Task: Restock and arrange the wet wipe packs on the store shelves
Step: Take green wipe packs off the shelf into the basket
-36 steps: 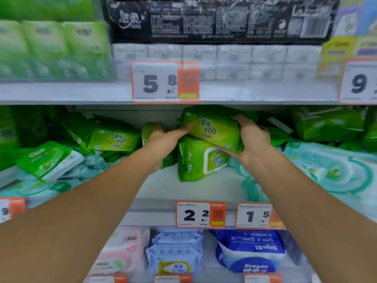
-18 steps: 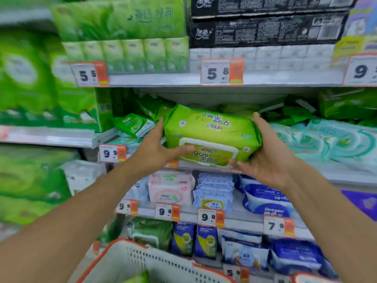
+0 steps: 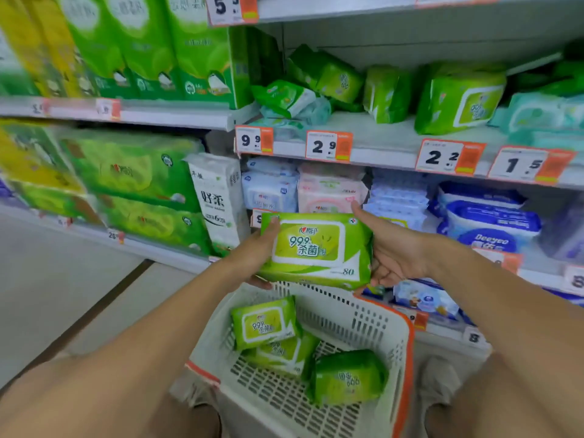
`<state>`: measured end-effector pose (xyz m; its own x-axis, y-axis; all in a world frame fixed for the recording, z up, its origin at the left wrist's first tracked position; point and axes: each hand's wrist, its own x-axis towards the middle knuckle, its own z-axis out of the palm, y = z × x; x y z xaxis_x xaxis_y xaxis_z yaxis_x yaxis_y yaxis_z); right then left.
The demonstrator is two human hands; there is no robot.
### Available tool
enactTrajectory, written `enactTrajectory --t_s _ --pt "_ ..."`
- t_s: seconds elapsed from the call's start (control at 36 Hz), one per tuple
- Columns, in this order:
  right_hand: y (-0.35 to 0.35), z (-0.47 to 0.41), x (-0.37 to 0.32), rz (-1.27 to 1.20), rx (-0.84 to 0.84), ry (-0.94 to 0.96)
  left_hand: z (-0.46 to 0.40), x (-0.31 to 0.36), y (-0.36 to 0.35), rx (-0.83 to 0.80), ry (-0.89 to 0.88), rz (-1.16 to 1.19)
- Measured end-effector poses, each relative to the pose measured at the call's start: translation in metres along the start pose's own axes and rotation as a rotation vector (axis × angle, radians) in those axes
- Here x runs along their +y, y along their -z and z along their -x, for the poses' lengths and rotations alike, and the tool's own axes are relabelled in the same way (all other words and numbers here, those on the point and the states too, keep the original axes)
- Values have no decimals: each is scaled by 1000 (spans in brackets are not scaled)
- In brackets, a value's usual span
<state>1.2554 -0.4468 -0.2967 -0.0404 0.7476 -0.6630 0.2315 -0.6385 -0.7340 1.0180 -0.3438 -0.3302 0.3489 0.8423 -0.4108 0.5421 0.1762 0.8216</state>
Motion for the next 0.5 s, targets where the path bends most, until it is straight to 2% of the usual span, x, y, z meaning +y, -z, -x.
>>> enactTrajectory --t_s 0.11,0.25,0.33,0.39,0.44,0.5 --pt "-10 -18 11 43 11 -106 -4 -23 -2 -34 69 -34" --pt "-26 -53 30 87 -79 -212 -13 -52 0 -56 217 -48" --pt "-41 -70 47 141 -116 -262 -17 -65 4 -85 266 -195" --pt "-47 -77 56 261 -138 -275 -19 -73 7 -160 291 -381" --pt "-46 -80 59 475 -142 -276 -18 -76 10 -303 324 -571" --pt "-40 -78 53 607 -95 -254 -17 -72 7 -465 302 -665"
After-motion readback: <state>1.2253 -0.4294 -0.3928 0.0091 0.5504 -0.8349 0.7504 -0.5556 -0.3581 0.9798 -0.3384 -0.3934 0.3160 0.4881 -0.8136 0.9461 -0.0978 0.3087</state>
